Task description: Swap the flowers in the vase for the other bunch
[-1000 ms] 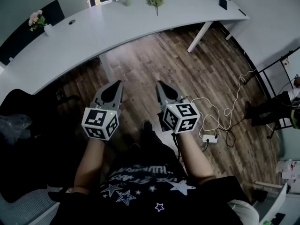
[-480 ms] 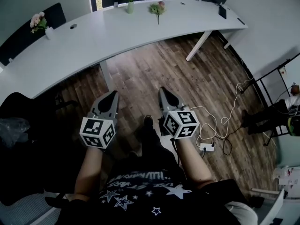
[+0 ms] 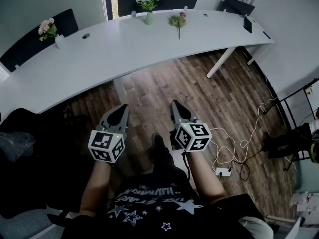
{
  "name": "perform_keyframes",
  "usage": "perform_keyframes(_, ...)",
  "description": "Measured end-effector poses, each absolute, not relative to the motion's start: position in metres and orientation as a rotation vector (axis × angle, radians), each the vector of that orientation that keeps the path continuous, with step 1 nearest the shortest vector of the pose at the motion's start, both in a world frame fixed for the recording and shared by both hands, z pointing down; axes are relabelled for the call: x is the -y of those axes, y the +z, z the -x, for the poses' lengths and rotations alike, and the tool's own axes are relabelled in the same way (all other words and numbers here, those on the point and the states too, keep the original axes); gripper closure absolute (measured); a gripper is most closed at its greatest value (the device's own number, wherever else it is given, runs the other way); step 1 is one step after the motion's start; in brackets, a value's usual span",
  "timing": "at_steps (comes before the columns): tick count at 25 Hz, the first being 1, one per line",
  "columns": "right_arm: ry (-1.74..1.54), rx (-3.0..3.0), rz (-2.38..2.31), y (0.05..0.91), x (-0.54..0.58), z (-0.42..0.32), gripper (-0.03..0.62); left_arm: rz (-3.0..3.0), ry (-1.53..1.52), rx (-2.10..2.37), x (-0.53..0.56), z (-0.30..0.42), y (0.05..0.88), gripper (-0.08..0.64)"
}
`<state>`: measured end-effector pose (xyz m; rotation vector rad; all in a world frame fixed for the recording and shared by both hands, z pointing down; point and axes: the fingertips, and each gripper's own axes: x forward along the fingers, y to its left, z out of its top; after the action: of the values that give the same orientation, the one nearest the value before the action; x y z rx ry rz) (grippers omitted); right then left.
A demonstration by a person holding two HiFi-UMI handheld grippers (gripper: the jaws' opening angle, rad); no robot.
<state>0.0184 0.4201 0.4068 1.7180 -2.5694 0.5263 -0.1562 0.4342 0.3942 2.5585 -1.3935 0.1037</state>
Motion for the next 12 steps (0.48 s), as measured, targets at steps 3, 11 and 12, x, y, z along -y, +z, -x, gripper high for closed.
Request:
perform_keyframes(3, 0.525, 2.591, -1.685, 0.408, -0.390, -0.023, 0.589, -2.541, 0.103, 1.417, -0.410, 0.153, 0.396, 0.552)
perform_keyframes(11, 0.507, 2.580, -1.609, 0.408, -0.289, -0.039, 0.589, -2.478, 0.171, 1.477, -0.323, 0.137, 0.397, 0.552)
perform_keyframes(12, 0.497, 2.582, -1.596, 0.407, -0.278, -0.041, 0.589, -2.473, 0.174, 1.486, -0.311, 0.135, 0.395, 0.552)
